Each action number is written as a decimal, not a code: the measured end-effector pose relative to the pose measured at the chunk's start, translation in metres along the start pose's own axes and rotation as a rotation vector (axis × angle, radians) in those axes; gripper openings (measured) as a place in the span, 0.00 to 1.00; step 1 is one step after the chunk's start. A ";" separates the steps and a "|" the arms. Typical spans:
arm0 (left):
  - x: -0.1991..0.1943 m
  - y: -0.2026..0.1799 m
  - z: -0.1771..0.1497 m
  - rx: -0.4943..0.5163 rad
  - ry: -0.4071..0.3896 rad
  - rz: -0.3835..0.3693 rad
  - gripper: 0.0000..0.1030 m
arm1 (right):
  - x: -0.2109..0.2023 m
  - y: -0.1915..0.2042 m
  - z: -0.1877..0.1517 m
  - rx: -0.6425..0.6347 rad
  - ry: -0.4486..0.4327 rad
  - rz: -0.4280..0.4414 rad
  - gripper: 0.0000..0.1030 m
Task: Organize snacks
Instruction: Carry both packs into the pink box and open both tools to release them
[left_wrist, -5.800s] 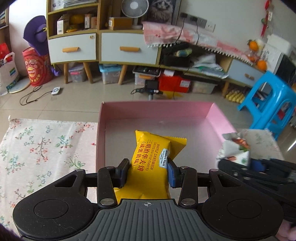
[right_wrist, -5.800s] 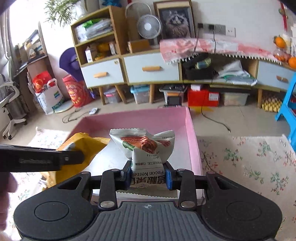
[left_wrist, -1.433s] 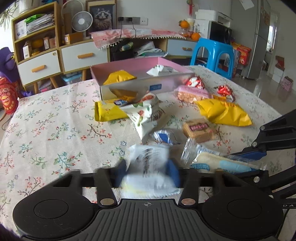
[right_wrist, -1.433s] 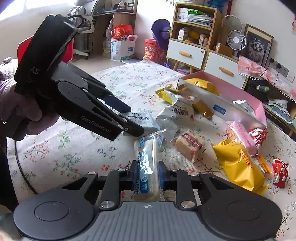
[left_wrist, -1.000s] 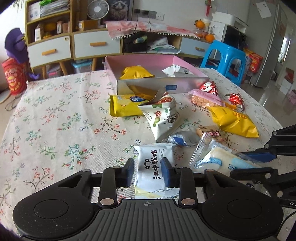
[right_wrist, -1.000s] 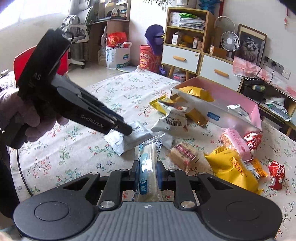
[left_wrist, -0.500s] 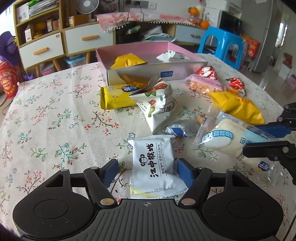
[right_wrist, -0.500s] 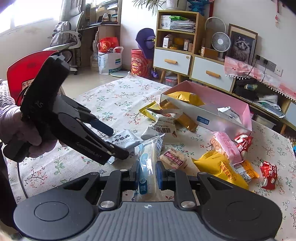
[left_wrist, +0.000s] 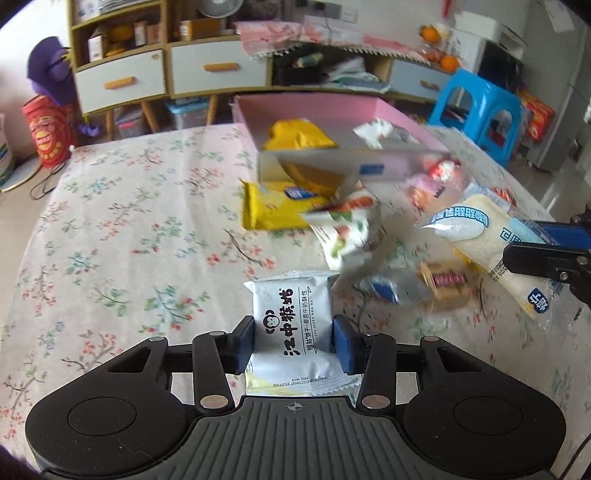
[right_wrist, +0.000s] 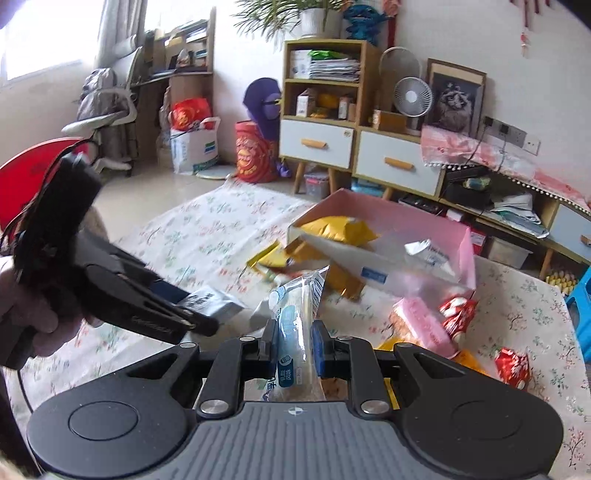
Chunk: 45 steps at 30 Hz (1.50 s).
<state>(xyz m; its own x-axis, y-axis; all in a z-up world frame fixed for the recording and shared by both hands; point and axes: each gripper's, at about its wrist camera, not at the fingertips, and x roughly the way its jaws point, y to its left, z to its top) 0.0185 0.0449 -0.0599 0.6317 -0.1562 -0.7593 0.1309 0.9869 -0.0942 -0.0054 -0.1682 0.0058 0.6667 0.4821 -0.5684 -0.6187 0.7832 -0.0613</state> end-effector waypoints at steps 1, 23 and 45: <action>-0.003 0.002 0.002 -0.013 -0.004 0.002 0.40 | 0.001 -0.002 0.002 0.004 0.000 -0.004 0.07; -0.014 0.019 0.080 -0.204 -0.123 -0.002 0.40 | 0.039 -0.055 0.059 0.183 -0.011 -0.117 0.07; 0.075 -0.048 0.157 -0.141 -0.150 -0.050 0.40 | 0.101 -0.153 0.073 0.449 -0.031 -0.184 0.07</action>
<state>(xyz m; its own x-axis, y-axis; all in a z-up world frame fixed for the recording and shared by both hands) 0.1798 -0.0202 -0.0118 0.7349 -0.1987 -0.6484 0.0631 0.9720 -0.2264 0.1865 -0.2113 0.0175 0.7643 0.3261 -0.5563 -0.2539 0.9452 0.2053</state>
